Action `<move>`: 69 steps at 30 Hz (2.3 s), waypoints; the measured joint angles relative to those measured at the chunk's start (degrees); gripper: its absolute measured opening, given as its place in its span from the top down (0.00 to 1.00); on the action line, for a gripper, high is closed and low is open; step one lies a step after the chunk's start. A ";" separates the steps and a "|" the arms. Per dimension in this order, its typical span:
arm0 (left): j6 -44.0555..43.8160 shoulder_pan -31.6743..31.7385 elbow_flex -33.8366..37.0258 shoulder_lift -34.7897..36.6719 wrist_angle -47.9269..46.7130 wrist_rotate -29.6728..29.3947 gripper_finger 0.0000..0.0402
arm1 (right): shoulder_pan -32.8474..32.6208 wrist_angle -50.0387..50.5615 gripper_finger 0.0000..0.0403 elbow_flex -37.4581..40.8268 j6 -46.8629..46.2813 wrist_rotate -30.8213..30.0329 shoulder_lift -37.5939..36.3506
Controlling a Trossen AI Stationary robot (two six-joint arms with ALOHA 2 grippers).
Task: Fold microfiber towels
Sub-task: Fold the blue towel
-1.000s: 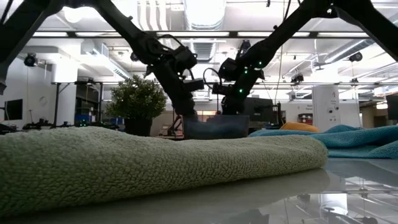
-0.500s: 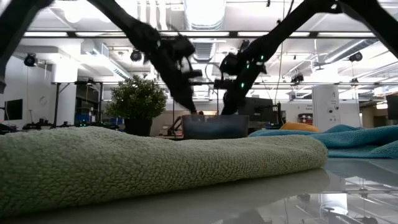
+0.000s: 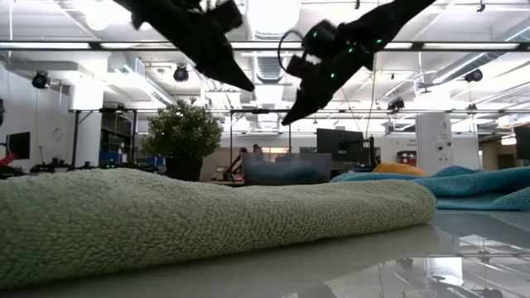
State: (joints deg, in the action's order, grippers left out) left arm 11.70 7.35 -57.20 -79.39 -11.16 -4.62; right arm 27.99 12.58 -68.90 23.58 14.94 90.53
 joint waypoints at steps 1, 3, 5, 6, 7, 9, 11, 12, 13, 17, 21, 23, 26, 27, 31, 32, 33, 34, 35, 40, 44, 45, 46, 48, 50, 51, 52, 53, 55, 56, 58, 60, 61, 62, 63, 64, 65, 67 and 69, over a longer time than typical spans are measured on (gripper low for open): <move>-1.55 -1.35 1.73 1.15 1.09 0.02 1.00 | -1.33 -2.26 0.98 1.74 -0.73 0.01 -1.12; -4.20 -3.80 5.32 2.78 3.69 0.00 1.00 | -3.95 -5.95 0.98 4.86 -1.84 0.02 -3.08; -5.80 -5.81 8.85 3.70 7.19 -0.01 1.00 | -6.41 -8.92 0.98 7.39 -2.62 -0.02 -4.44; -6.58 -6.60 10.43 3.95 8.76 -0.03 1.00 | -7.67 -9.79 0.98 8.38 -2.67 0.02 -4.89; -6.89 -7.28 11.88 4.04 11.16 -0.03 1.00 | -8.77 -10.38 0.98 9.23 -2.70 -0.02 -5.19; -6.93 -8.08 14.17 4.04 15.59 -0.04 1.00 | -11.05 -11.59 0.98 10.55 -2.70 0.02 -5.34; -7.23 -8.47 15.75 4.04 18.16 -0.21 1.00 | -13.02 -12.00 0.98 11.34 -3.18 0.02 -5.27; -8.35 -8.58 16.16 4.04 18.65 -0.35 1.00 | -13.92 -11.80 0.98 11.61 -4.43 0.04 -5.19; -9.51 -8.59 16.39 4.12 18.60 -0.45 1.00 | -14.73 -11.92 0.98 11.73 -6.60 0.05 -4.82; -11.35 -8.59 16.77 4.23 17.88 -0.48 1.00 | -16.67 -6.43 0.93 9.81 -15.41 -0.02 -4.32; -9.78 -8.59 16.77 4.12 18.04 -0.56 1.00 | -17.72 5.60 0.83 6.41 -17.38 -2.28 -4.40; -8.21 -8.59 16.77 4.12 18.09 -1.46 1.00 | -18.21 9.74 0.77 6.28 -19.60 -5.67 -4.38; -6.54 -8.56 16.77 4.12 18.24 -4.19 1.00 | -18.34 13.28 0.68 7.28 -22.91 -8.82 -4.38; -6.32 -8.56 16.78 4.12 18.26 -5.33 1.00 | -18.29 14.52 0.65 7.72 -23.99 -9.73 -4.38; -4.41 -8.53 16.77 4.12 18.27 -8.53 1.00 | -18.22 17.63 0.54 9.82 -25.06 -11.11 -4.38; -3.68 -8.48 16.77 4.11 18.38 -9.21 1.00 | -18.24 17.45 0.51 10.24 -25.08 -11.19 -4.38; -3.05 -8.48 16.77 4.10 18.67 -9.53 1.00 | -18.26 17.27 0.49 10.71 -25.12 -11.63 -4.38; -2.32 -8.48 16.75 4.10 18.95 -9.71 1.00 | -18.26 17.26 0.48 11.19 -25.09 -11.97 -4.38; -2.03 -8.48 16.75 4.10 19.28 -9.83 1.00 | -18.25 17.20 0.47 11.76 -25.04 -12.05 -4.38; -1.72 -8.48 16.73 4.10 20.39 -10.03 1.00 | -18.24 14.88 0.43 14.38 -22.96 -14.41 -4.38; -0.59 -8.46 16.73 4.08 20.49 -10.51 1.00 | -17.93 9.19 0.41 16.82 -19.60 -17.02 -4.38; -0.36 -8.46 16.73 4.08 20.68 -10.52 1.00 | -17.69 7.71 0.41 17.21 -18.98 -17.12 -4.38; -0.32 -8.46 16.73 4.06 21.08 -10.54 1.00 | -17.39 6.43 0.41 17.57 -18.14 -17.13 -4.38; -0.21 -8.46 16.71 4.06 21.87 -10.73 1.00 | -16.50 4.40 0.41 18.37 -17.14 -17.30 -4.38; 0.67 -8.46 16.71 4.06 22.26 -10.73 1.00 | -15.60 3.80 0.42 19.01 -16.91 -17.25 -4.27; 0.95 -8.46 16.71 4.06 22.47 -10.73 1.00 | -15.07 3.77 0.42 19.33 -16.88 -16.36 -4.25; 1.11 -8.46 16.71 4.06 22.75 -10.73 1.00 | -14.62 3.78 0.43 19.74 -16.90 -14.91 -4.23; 1.17 -8.43 16.71 4.06 22.91 -10.73 1.00 | -14.21 3.78 0.43 20.14 -16.92 -13.52 -4.21; 1.23 -8.27 16.71 4.06 22.85 -10.73 1.00 | -13.51 3.72 0.44 20.89 -16.98 -10.99 -4.21; 1.23 -8.18 16.71 4.06 22.82 -10.73 1.00 | -13.19 3.42 0.45 21.30 -16.96 -9.83 -4.21; 1.26 -7.96 16.71 4.06 22.84 -10.73 1.00 | -12.59 2.40 0.46 22.12 -16.93 -7.23 -4.21; 1.27 -7.80 16.71 4.05 22.80 -10.73 1.00 | -12.15 1.29 0.49 22.95 -16.62 -4.52 -4.21; 1.27 -7.76 16.71 4.03 22.80 -10.73 1.00 | -12.07 1.16 0.51 23.28 -16.54 -3.87 -4.21; 1.27 -7.73 16.71 4.02 22.80 -10.73 1.00 | -12.07 1.02 0.54 23.57 -16.48 -3.56 -4.21; 1.27 -7.73 16.71 4.01 22.80 -10.73 1.00 | -12.07 0.79 0.58 23.89 -16.35 -3.46 -4.21; 1.27 -7.73 16.71 3.99 22.78 -10.73 1.00 | -12.09 0.39 0.63 24.19 -16.12 -3.37 -4.21; 1.25 -7.73 16.71 3.99 22.78 -10.73 1.00 | -12.09 0.07 0.68 24.38 -15.89 -3.35 -4.18; 1.25 -7.73 16.71 3.99 22.78 -10.71 1.00 | -12.07 -0.63 0.79 24.46 -15.13 -3.37 -4.18; 1.25 -7.73 16.71 3.99 22.78 -10.72 1.00 | -12.07 -1.88 0.92 24.37 -13.63 -3.37 -4.18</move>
State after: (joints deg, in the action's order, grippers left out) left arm 12.95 -0.38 -40.49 -75.40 11.62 -15.34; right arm 15.92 10.70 -44.53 9.96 11.57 86.35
